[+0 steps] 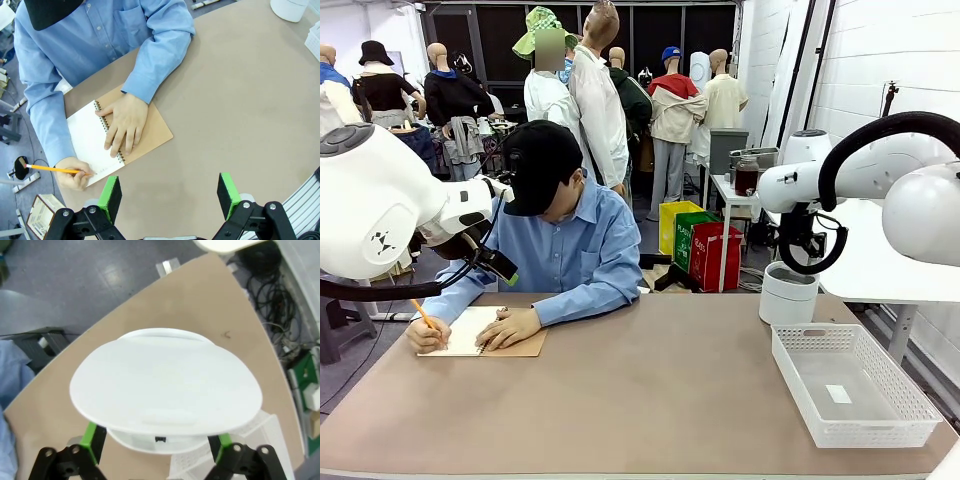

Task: Sort the paper based on its condition.
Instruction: If a person hands you a paper, place it in the Organizing basket , and if it's crumpled, put it in the Trash can.

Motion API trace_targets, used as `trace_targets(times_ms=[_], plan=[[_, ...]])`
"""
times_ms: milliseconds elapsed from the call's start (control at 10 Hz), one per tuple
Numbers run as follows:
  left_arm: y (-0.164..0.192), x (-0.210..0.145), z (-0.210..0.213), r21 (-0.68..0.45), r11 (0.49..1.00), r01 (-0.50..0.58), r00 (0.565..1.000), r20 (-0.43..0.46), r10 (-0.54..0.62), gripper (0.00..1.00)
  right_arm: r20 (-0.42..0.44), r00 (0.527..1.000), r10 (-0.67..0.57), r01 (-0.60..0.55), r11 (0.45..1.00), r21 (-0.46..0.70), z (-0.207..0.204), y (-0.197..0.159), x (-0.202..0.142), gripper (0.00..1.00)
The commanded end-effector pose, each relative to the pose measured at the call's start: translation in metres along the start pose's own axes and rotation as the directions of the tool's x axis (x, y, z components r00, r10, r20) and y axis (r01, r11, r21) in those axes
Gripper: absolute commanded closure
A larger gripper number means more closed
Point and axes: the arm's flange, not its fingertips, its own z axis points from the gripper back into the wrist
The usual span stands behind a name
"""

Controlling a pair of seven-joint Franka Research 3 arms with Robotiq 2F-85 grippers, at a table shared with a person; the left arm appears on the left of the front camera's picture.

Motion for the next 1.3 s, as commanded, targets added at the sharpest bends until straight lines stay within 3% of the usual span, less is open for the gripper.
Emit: trace_targets(times_ms=[0,200,300,1200], plan=[[0.0002,-0.0007,-0.0001,-0.001,1.000,0.000,1.000,-0.006,0.000,0.00,-0.041,0.999,0.002,-0.001,1.000,0.029,0.0093,0.0007,-0.0035,0.00],[0.0002,-0.0007,-0.0001,-0.001,1.000,0.000,1.000,-0.006,0.000,0.00,-0.086,0.995,0.041,-0.037,0.998,0.050,0.0156,0.0054,-0.0124,0.00],[0.0002,-0.0007,-0.0001,-0.001,1.000,0.000,1.000,-0.006,0.000,0.00,-0.021,1.000,-0.003,0.004,1.000,0.023,0.0073,0.0024,-0.0036,0.00],[0.0002,-0.0007,-0.0001,-0.001,1.000,0.000,1.000,-0.006,0.000,0.00,-0.021,1.000,-0.003,0.004,1.000,0.023,0.0073,0.0024,-0.0036,0.00]])
